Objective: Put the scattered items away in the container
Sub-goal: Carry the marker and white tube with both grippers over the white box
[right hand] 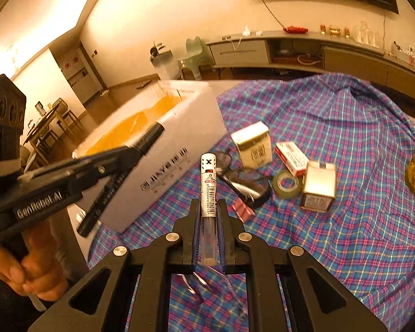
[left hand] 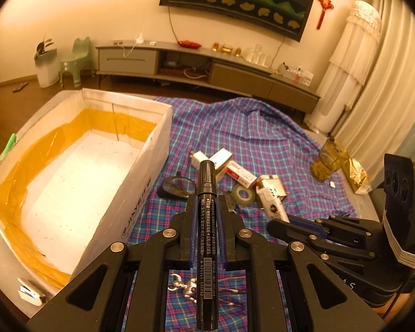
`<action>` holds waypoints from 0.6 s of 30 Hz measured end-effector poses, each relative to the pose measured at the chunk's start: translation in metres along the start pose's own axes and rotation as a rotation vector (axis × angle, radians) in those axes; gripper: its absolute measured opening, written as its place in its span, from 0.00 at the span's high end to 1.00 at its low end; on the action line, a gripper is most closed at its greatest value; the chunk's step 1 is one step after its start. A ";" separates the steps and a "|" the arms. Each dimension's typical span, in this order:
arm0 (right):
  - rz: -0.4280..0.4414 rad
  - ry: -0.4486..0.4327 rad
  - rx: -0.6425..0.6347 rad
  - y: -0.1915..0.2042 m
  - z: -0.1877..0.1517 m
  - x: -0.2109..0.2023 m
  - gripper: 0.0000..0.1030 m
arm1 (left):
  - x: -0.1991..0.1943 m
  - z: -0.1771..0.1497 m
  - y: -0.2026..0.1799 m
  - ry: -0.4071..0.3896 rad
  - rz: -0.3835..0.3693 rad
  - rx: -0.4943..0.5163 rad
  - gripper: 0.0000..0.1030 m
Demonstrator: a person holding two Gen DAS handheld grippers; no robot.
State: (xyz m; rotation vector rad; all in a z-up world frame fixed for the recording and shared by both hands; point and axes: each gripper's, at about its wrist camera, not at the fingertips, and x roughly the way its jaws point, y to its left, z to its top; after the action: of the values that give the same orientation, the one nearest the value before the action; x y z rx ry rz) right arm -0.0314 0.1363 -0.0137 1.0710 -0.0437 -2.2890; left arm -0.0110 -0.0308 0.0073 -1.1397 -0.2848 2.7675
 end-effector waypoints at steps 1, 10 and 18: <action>0.001 -0.008 -0.003 0.004 0.002 -0.002 0.88 | -0.003 0.001 0.000 -0.005 -0.002 0.000 0.87; -0.010 -0.033 -0.024 0.035 0.009 -0.002 0.88 | -0.021 0.005 0.030 -0.033 0.004 -0.045 0.87; -0.027 -0.053 -0.049 0.059 0.011 0.000 0.88 | -0.032 0.007 0.057 -0.053 -0.011 -0.085 0.87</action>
State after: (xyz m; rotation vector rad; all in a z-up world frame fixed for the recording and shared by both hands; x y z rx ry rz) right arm -0.0093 0.0859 0.0098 0.9915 0.0055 -2.3304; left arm 0.0030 -0.0933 0.0211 -1.0805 -0.4177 2.8036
